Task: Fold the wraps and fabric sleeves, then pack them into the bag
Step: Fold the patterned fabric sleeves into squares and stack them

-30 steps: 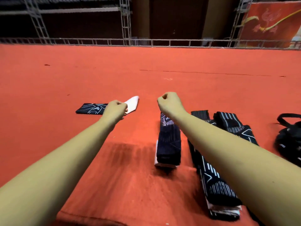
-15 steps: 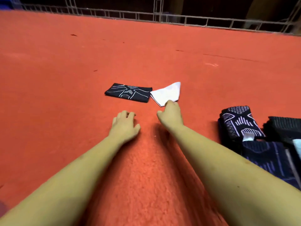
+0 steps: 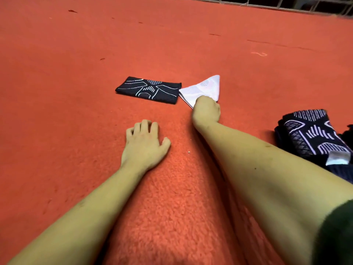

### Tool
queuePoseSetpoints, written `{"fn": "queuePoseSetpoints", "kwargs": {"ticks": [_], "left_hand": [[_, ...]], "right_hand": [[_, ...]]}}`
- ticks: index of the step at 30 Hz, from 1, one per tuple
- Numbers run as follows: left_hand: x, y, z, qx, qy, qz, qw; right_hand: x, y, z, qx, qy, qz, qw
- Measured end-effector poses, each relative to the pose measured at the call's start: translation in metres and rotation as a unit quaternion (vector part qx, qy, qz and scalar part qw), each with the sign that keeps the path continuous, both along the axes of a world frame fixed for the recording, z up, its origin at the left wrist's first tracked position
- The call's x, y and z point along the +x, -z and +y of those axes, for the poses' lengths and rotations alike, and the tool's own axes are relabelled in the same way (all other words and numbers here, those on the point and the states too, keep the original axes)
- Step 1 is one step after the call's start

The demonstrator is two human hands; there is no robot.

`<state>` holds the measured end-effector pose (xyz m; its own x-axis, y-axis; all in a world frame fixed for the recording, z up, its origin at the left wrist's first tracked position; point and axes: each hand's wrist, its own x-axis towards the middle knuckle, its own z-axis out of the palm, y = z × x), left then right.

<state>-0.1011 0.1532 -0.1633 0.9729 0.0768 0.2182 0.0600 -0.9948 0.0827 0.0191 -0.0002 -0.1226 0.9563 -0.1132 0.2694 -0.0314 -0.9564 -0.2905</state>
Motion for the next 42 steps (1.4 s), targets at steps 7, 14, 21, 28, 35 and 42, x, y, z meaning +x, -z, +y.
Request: {"fn": "queuePoseSetpoints", "kwargs": {"ticks": [7, 14, 21, 28, 35, 42], "left_hand": [[-0.011, -0.007, -0.004, -0.011, -0.007, 0.025, 1.0], [-0.004, -0.005, -0.004, 0.009, -0.002, 0.02, 1.0], [0.003, 0.001, 0.0, 0.017, -0.005, 0.001, 1.0], [-0.001, -0.004, -0.002, -0.038, -0.008, 0.005, 0.999], [-0.046, -0.011, -0.009, -0.235, 0.069, -0.041, 0.969], [-0.122, -0.022, -0.031, -0.364, 0.227, -0.095, 0.898]], "right_hand": [[-0.02, -0.012, -0.019, 0.026, -0.038, 0.075, 0.996], [-0.001, 0.002, -0.025, 0.055, -0.029, 0.053, 0.997], [0.023, 0.014, -0.008, 0.059, -0.002, 0.005, 0.998], [-0.051, -0.001, -0.005, 0.211, -0.069, -0.02, 0.975], [-0.171, -0.013, -0.048, 0.313, -0.102, -0.065, 0.942], [-0.264, -0.006, -0.08, 0.384, -0.125, -0.026, 0.914]]}}
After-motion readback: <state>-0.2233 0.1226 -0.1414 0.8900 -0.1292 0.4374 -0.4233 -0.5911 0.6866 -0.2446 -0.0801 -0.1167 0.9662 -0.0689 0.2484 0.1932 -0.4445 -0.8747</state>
